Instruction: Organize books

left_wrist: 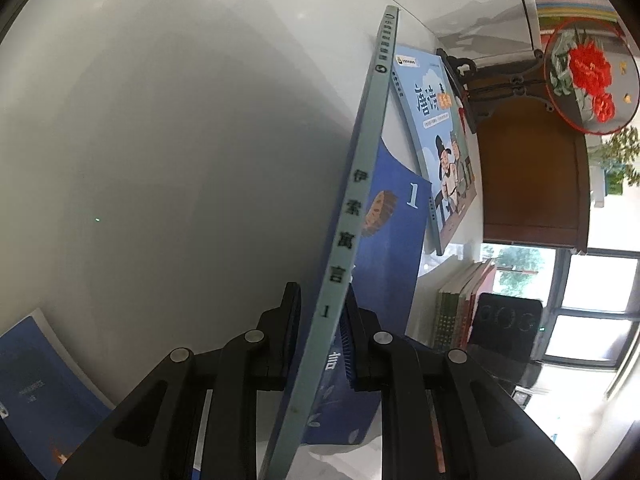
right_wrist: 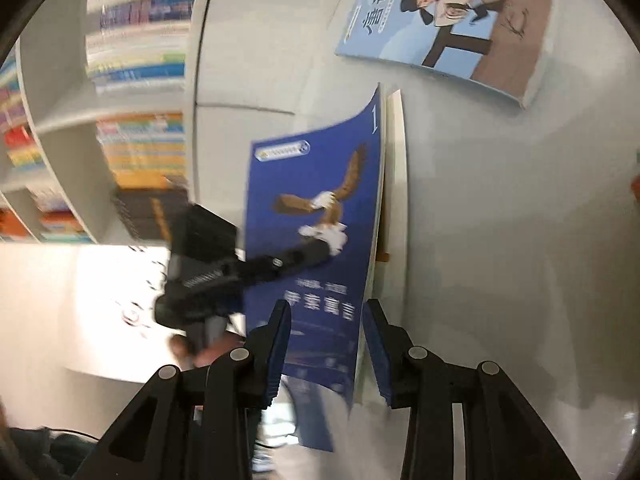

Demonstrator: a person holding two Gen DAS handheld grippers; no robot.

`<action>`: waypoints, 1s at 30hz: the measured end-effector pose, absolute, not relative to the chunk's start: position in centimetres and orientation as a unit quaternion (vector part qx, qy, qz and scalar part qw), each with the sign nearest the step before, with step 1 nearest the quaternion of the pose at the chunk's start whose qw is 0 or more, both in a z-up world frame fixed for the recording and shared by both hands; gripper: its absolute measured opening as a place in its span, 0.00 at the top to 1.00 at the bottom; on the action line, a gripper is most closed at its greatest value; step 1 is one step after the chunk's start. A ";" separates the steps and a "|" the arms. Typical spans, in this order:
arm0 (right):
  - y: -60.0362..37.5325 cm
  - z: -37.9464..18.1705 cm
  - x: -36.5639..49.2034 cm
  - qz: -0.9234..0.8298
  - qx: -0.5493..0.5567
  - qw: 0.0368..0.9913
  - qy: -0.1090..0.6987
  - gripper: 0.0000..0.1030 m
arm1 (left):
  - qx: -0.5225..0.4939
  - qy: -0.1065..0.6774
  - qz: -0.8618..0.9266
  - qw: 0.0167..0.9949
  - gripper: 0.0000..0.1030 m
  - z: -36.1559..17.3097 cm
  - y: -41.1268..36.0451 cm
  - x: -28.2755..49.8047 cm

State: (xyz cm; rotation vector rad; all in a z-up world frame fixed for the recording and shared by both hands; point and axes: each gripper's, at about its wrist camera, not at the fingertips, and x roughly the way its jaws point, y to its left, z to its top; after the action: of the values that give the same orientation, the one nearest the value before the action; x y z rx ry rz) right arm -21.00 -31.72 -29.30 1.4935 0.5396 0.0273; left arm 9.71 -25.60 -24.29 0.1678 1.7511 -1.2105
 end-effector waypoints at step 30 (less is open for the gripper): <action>-23.1 -10.7 -19.2 -0.160 0.295 0.887 0.318 0.93 | 0.009 0.624 -0.583 0.520 0.85 -13.0 -21.6 5.7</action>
State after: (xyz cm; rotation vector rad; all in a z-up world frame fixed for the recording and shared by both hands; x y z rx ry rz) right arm -19.22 -23.14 -10.65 0.6131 0.6608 -0.3331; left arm 5.66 -21.56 -12.96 0.0227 1.4970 -1.3986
